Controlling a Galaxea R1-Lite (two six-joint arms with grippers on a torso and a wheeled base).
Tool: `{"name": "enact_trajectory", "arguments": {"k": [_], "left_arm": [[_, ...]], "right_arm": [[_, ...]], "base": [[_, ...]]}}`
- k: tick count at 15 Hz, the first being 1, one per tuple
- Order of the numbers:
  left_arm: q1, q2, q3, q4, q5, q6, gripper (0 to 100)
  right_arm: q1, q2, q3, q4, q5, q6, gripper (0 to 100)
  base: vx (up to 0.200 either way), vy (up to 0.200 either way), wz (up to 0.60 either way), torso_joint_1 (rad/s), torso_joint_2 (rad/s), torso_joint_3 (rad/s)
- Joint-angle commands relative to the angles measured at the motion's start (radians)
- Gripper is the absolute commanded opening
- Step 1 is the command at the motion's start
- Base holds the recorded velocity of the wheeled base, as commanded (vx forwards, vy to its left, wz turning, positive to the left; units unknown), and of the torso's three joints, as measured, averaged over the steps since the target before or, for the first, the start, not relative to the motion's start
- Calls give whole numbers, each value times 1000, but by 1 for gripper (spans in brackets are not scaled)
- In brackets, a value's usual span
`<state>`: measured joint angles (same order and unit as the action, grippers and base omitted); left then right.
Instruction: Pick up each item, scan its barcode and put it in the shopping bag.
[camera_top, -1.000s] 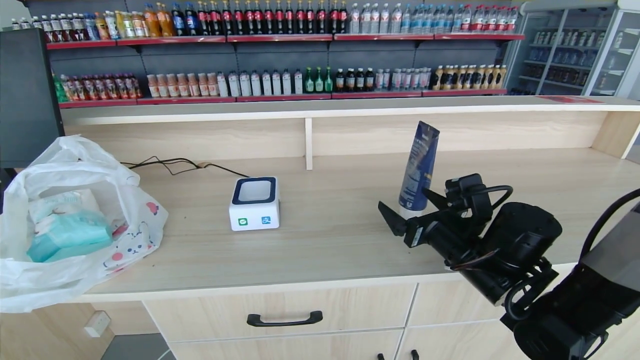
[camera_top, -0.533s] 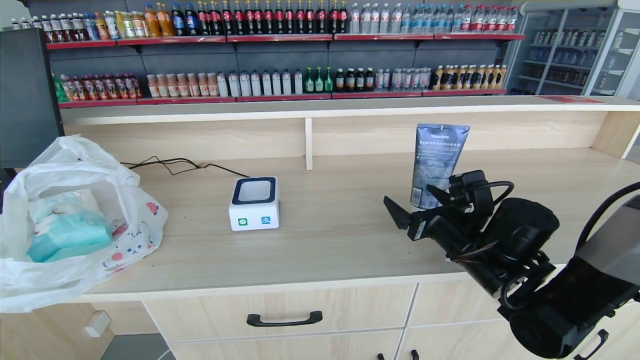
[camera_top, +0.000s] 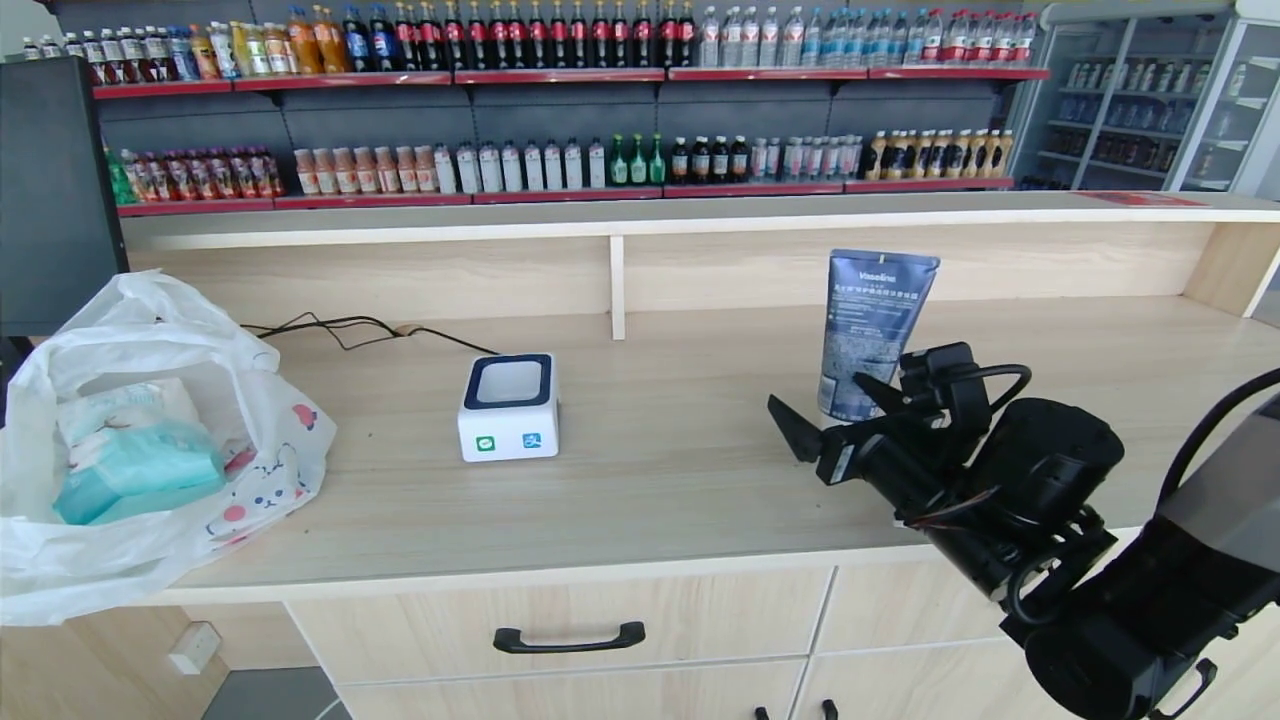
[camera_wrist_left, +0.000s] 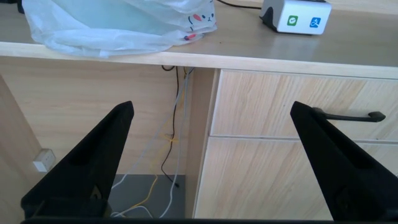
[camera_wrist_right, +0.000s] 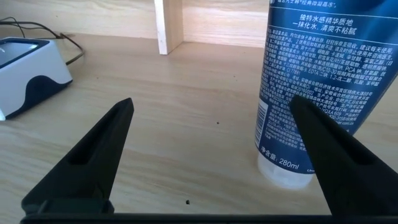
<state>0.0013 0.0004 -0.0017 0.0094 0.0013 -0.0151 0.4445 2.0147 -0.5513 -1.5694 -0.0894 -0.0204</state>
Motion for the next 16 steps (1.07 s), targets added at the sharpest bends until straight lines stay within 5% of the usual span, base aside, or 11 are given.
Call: {"name": "enact_trajectory", "arguments": {"k": [1, 8, 12, 16], "left_arm": [[0, 1, 0, 0, 0, 0, 100], [0, 1, 0, 0, 0, 0, 100], [0, 1, 0, 0, 0, 0, 100], [0, 1, 0, 0, 0, 0, 100]], "right_arm": [[3, -22, 19, -1, 0, 0, 100], [-1, -129, 122, -1, 0, 0, 100], [-101, -182, 174, -1, 20, -4, 100], [-242, -185, 198, -1, 289, -52, 100]], "base": [[0, 0, 0, 0, 0, 0], [0, 0, 0, 0, 0, 0], [0, 0, 0, 0, 0, 0], [0, 0, 0, 0, 0, 0]]}}
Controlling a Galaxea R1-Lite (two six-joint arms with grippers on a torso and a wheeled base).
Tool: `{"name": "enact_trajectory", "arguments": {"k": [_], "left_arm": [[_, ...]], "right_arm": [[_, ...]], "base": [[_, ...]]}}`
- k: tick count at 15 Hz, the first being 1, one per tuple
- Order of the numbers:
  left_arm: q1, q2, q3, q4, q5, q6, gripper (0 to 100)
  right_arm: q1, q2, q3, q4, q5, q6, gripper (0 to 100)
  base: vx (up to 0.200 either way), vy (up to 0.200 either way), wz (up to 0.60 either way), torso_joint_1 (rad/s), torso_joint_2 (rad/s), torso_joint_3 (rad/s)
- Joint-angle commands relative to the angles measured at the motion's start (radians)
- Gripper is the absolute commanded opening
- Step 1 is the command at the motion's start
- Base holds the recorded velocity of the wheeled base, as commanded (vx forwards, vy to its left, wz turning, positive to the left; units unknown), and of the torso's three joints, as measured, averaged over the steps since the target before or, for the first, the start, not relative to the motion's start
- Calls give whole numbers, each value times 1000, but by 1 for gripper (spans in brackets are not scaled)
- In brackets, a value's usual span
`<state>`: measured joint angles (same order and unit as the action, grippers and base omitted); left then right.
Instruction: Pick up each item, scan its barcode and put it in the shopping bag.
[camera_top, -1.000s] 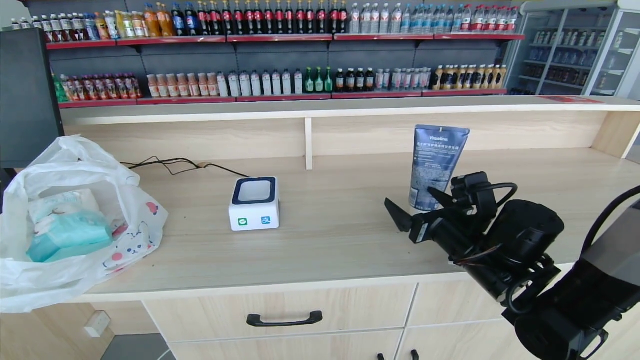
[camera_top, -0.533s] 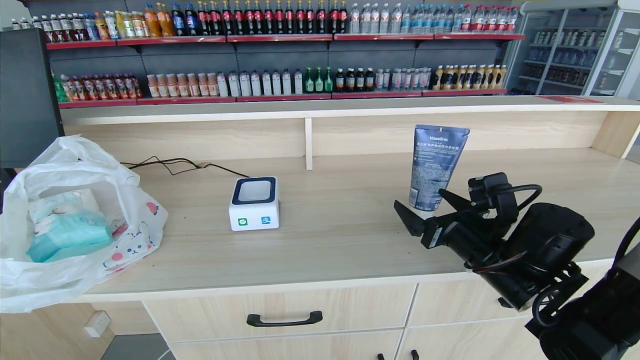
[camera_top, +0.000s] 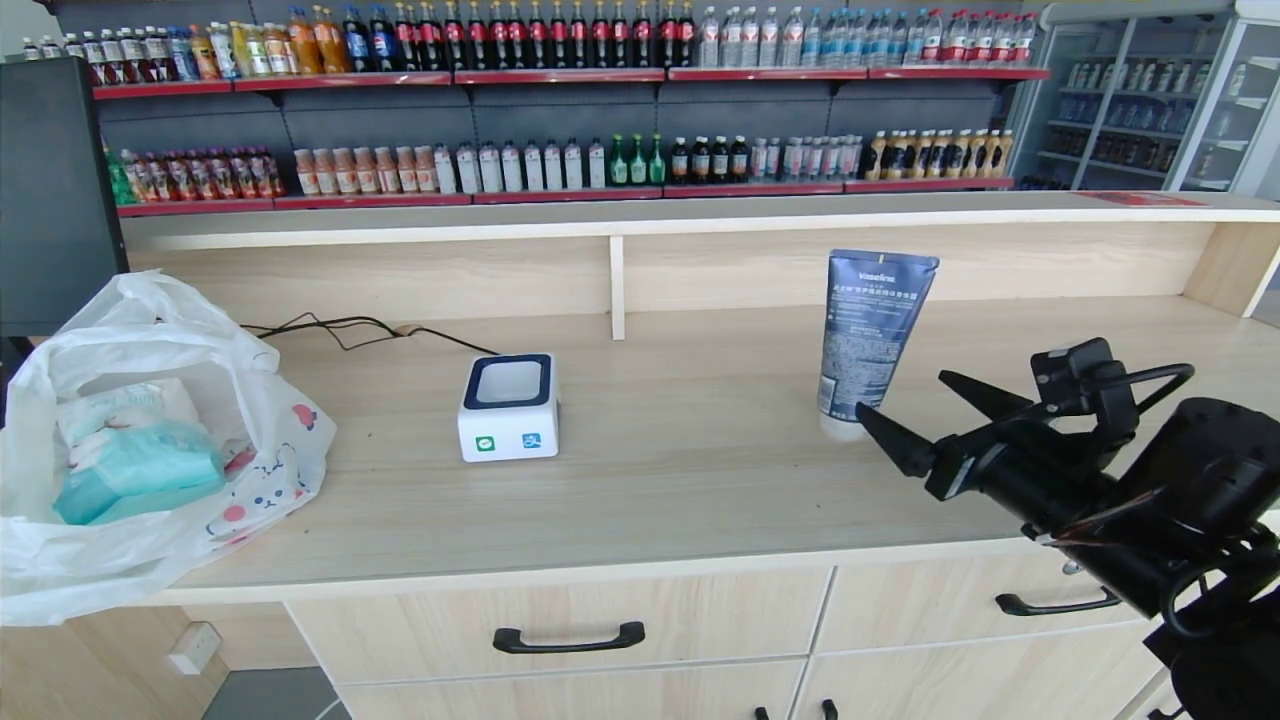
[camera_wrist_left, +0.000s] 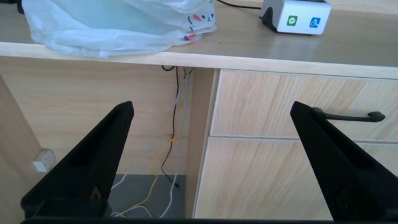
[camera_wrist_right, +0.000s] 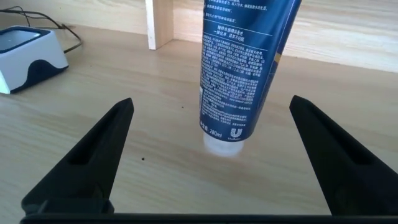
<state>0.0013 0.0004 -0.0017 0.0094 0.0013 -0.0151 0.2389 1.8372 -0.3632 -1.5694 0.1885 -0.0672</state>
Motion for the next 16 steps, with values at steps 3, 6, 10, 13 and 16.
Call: {"name": "enact_trajectory", "arguments": {"k": [3, 6, 10, 13, 16], "left_arm": [[0, 1, 0, 0, 0, 0, 100], [0, 1, 0, 0, 0, 0, 100], [0, 1, 0, 0, 0, 0, 100], [0, 1, 0, 0, 0, 0, 100], [0, 1, 0, 0, 0, -2, 100]], "right_arm": [[-96, 7, 33, -1, 144, -14, 100], [-104, 48, 3, -1, 146, -9, 100], [-133, 146, -120, -1, 147, -3, 100], [-135, 151, -148, -1, 147, 7, 100], [-132, 152, -164, -1, 147, 29, 100]], "base": [[0, 0, 0, 0, 0, 0], [0, 0, 0, 0, 0, 0], [0, 0, 0, 0, 0, 0], [0, 0, 0, 0, 0, 0], [0, 0, 0, 0, 0, 0]]}}
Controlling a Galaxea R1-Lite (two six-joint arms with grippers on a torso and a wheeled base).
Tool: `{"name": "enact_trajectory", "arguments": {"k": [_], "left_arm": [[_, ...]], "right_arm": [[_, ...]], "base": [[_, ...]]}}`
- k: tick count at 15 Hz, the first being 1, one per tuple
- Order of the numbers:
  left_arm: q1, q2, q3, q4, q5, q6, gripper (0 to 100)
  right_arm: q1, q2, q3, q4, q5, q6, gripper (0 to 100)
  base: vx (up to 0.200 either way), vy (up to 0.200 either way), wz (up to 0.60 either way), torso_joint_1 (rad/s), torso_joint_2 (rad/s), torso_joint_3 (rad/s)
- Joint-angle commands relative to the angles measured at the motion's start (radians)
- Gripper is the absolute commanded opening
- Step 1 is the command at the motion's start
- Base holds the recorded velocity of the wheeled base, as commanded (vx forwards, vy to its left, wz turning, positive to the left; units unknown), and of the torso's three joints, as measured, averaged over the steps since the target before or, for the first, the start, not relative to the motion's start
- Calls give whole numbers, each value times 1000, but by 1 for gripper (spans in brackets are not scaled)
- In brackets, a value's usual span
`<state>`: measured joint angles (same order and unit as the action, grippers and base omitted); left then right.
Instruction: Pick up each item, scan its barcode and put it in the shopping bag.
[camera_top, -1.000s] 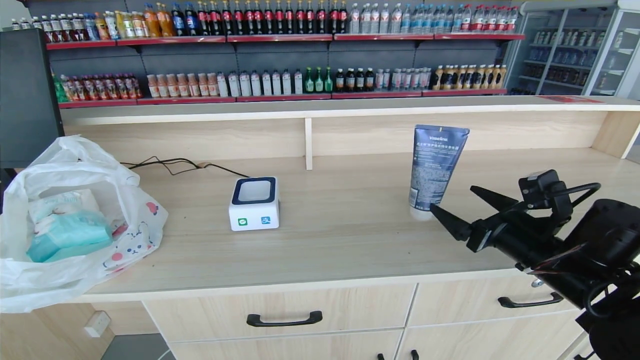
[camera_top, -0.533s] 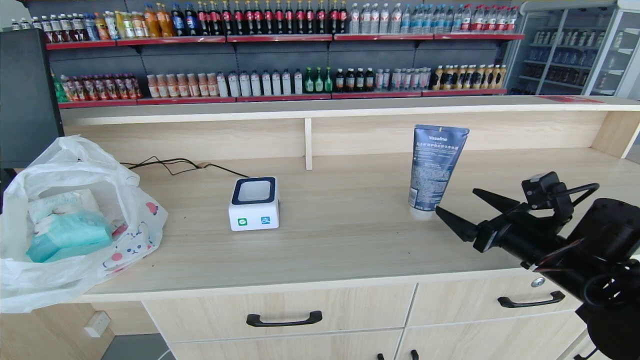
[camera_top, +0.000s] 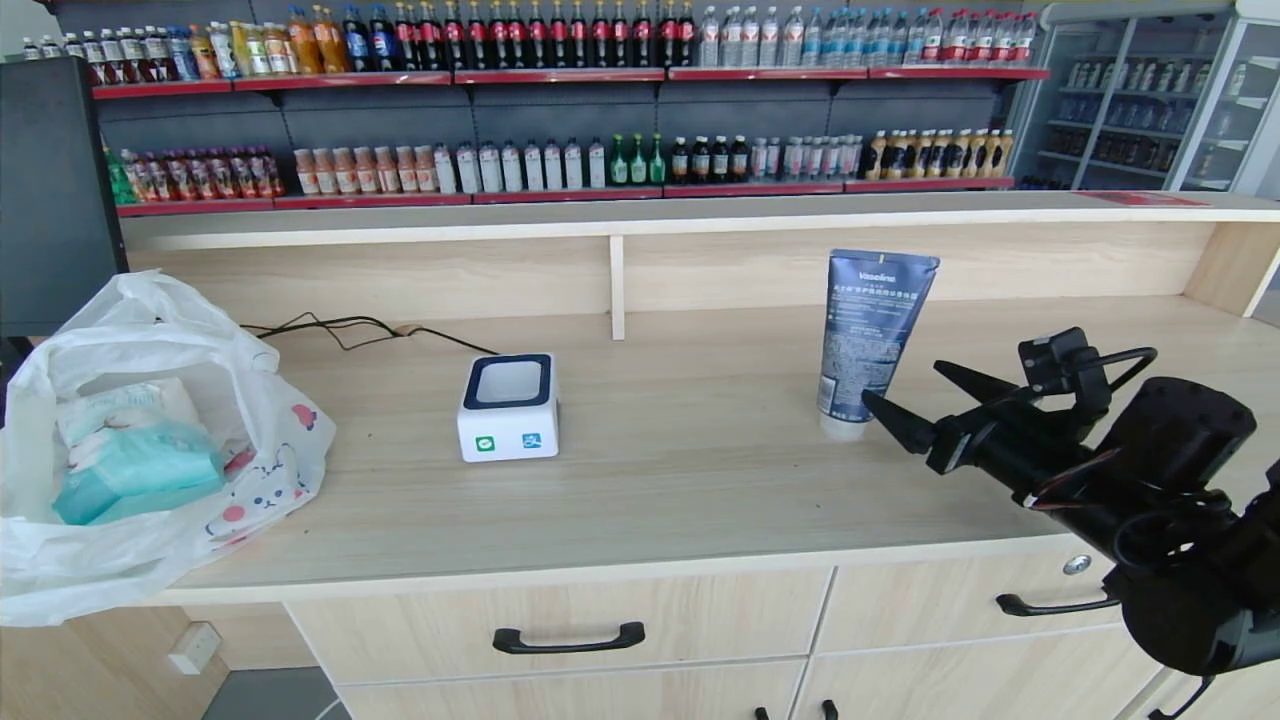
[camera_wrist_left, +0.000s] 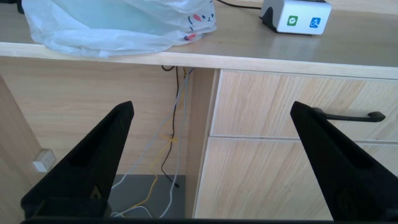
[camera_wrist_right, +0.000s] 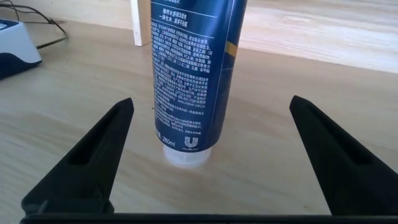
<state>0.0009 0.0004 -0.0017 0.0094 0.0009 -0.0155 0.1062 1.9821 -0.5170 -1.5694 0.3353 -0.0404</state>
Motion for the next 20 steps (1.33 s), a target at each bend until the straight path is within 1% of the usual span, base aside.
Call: {"name": "enact_trajectory", "arguments": {"k": [1, 4, 6, 9, 17, 20], "left_arm": [[1, 1, 0, 0, 1, -1, 100], [1, 1, 0, 0, 1, 0, 100], [1, 1, 0, 0, 1, 0, 100], [1, 1, 0, 0, 1, -1, 100], [1, 1, 0, 0, 1, -1, 100], [1, 1, 0, 0, 1, -1, 100]], "right_arm": [[1, 7, -18, -1, 1, 7, 100], [4, 7, -21, -1, 2, 50, 100], [36, 1, -40, -1, 14, 97, 100], [66, 3, -38, -1, 16, 99, 100], [70, 12, -43, -1, 17, 97, 100], [87, 6, -34, -1, 17, 93, 100]], "base": [[0, 0, 0, 0, 0, 0], [0, 0, 0, 0, 0, 0], [0, 0, 0, 0, 0, 0], [0, 0, 0, 0, 0, 0], [0, 0, 0, 0, 0, 0], [0, 0, 0, 0, 0, 0]]}}
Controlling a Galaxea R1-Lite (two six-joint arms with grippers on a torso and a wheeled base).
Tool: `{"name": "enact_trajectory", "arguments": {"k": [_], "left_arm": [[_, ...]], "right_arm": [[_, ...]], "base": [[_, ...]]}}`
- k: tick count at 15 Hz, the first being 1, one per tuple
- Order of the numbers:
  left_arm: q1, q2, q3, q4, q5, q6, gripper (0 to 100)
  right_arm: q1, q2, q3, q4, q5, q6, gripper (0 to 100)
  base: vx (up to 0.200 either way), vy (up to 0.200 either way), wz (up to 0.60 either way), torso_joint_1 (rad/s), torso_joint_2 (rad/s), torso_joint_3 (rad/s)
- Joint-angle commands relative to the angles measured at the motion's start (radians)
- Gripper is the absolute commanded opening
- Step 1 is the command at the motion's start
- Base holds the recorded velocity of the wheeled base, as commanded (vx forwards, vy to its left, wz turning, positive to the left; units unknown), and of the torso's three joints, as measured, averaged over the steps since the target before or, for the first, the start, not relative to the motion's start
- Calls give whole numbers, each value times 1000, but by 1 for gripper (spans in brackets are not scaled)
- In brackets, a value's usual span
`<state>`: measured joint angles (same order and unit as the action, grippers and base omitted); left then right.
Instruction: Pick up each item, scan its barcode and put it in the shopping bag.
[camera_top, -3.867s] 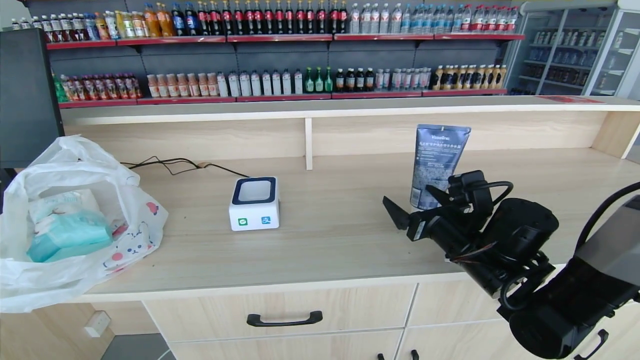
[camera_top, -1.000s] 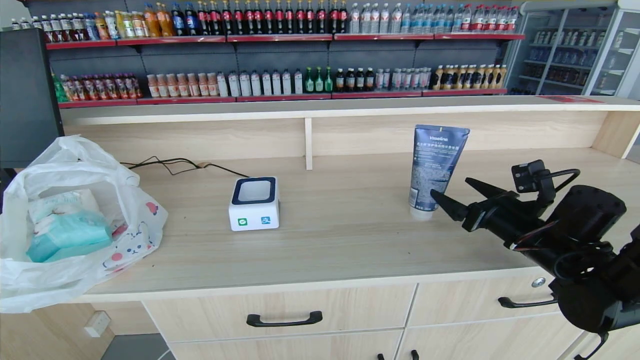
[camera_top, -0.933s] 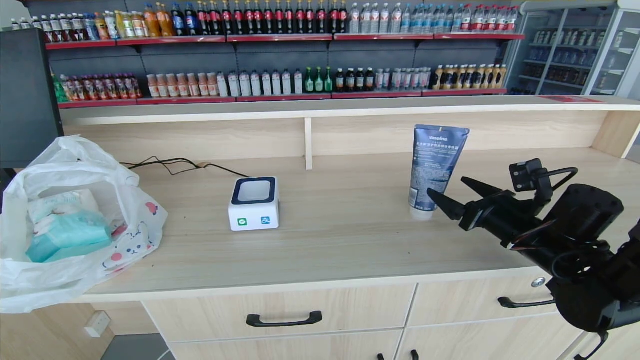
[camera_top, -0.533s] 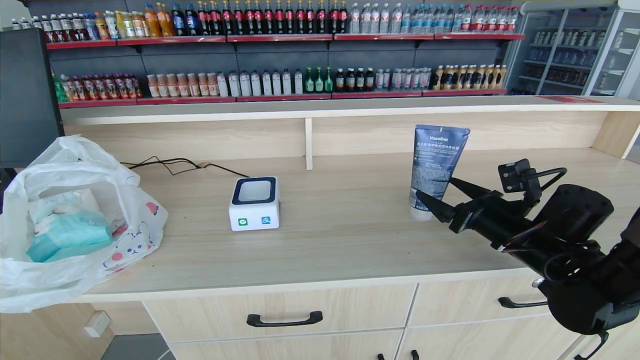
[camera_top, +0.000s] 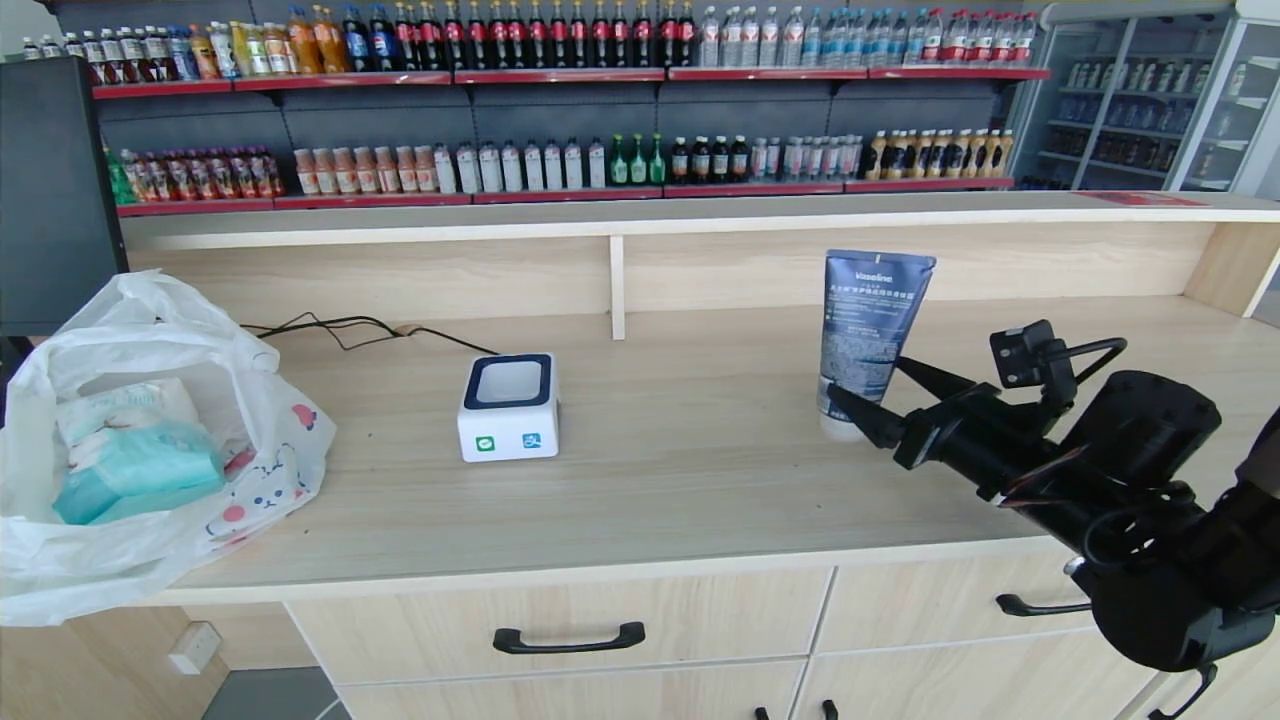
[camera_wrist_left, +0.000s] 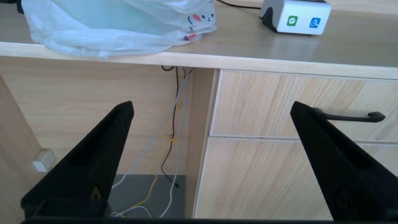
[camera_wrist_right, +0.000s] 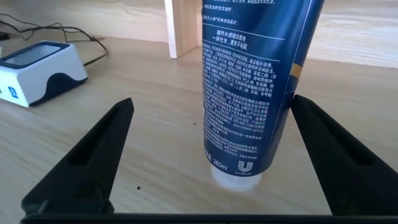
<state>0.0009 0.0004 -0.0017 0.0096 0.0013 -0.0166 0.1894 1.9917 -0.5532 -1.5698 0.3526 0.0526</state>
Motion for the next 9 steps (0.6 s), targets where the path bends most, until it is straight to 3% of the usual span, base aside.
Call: {"name": "enact_trajectory", "arguments": {"k": [1, 9], "left_arm": [[1, 1, 0, 0, 0, 0, 100], [1, 1, 0, 0, 0, 0, 100]], "right_arm": [[9, -4, 2, -1, 0, 0, 100], [28, -10, 29, -1, 0, -19, 100]], "base": [[0, 0, 0, 0, 0, 0], [0, 0, 0, 0, 0, 0]]}}
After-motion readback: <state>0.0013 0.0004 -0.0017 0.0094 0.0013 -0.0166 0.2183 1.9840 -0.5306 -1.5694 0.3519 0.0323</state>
